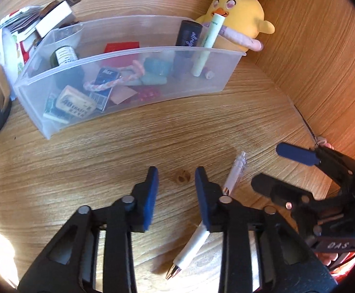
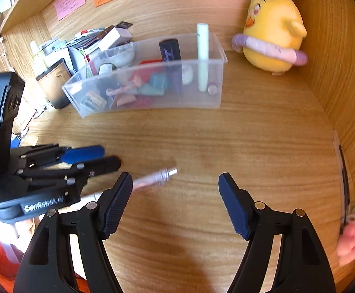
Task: Organize objects
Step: 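Move both tools back toward the white pen on the desk, then grasp the white pen with right tool while left tool pinches small brown bead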
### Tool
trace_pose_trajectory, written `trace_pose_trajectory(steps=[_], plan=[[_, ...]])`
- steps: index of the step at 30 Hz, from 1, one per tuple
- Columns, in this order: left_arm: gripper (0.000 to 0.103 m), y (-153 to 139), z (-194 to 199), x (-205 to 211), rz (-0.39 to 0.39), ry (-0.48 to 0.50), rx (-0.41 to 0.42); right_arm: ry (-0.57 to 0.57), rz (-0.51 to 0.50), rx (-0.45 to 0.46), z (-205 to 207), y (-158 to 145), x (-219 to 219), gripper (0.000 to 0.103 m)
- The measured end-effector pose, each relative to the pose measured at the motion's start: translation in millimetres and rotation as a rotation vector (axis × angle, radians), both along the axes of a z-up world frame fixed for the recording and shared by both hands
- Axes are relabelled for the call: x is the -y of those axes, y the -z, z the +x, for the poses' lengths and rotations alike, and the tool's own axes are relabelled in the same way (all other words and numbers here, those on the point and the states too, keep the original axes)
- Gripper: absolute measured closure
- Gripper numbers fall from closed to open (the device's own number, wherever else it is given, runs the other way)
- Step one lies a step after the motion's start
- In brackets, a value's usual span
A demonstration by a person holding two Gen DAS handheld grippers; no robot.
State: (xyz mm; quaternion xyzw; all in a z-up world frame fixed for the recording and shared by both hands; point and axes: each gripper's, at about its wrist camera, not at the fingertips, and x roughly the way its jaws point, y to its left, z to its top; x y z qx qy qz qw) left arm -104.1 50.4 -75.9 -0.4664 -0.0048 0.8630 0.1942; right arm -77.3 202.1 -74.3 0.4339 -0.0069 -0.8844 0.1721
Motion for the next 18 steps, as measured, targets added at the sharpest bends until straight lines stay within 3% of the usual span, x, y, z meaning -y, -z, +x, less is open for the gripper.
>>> trace_pose_trajectory(steps=[3, 18], plan=[[0.091, 1.1, -1.8, -2.4, 0.013, 0.018, 0.000, 0.007, -0.031, 0.028, 2.5, 3.8, -3.3, 0.033], [0.091, 2.9, 30.7, 47.6, 0.006, -0.066, -0.019, -0.129, -0.029, 0.066, 13.1, 10.1, 53.5, 0.033]])
